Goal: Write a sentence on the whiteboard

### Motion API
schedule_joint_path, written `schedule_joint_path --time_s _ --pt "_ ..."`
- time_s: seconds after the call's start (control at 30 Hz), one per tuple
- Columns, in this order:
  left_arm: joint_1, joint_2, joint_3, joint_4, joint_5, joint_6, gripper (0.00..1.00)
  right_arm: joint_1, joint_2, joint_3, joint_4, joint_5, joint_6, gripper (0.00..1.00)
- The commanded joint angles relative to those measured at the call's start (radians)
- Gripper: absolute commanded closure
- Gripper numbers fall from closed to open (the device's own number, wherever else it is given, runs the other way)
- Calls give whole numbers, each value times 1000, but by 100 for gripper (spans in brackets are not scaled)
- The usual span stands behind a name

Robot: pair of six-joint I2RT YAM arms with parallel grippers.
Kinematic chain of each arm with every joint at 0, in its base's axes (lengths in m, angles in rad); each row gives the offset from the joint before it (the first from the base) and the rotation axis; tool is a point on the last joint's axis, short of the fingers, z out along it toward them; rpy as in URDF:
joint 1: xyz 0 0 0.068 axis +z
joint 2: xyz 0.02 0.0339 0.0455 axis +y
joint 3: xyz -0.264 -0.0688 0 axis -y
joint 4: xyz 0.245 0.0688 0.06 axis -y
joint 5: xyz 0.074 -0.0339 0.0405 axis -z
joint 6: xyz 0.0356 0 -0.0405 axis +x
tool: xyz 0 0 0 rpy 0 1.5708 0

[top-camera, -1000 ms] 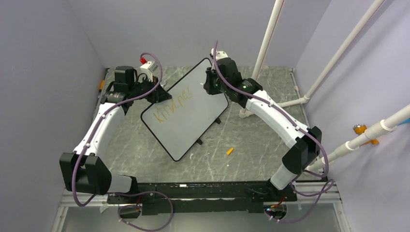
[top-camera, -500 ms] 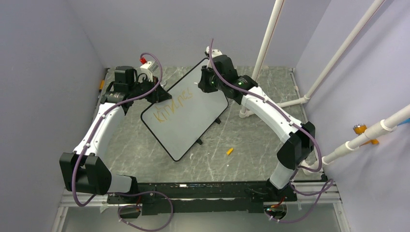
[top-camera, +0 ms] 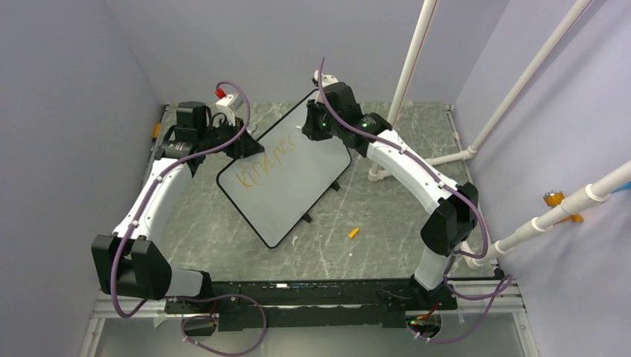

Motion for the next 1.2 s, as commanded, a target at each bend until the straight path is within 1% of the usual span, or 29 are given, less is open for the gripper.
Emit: schedule_joint_path --time_s 0.0,0.27,0.67,0.93,1.17 --pt "-24 -20 16 4 26 72 100 -4 12 47 22 -47 9 100" --pt "-24 -21 17 2 24 74 100 -2 4 8 51 -108 22 100" --pt "-25 -21 18 2 24 74 100 14 -17 -59 61 -107 31 100" --pt "-26 -23 18 1 24 74 100 14 -27 -81 55 -70 28 100" --pt "-26 -26 17 2 25 74 100 10 -19 -57 21 -8 27 100"
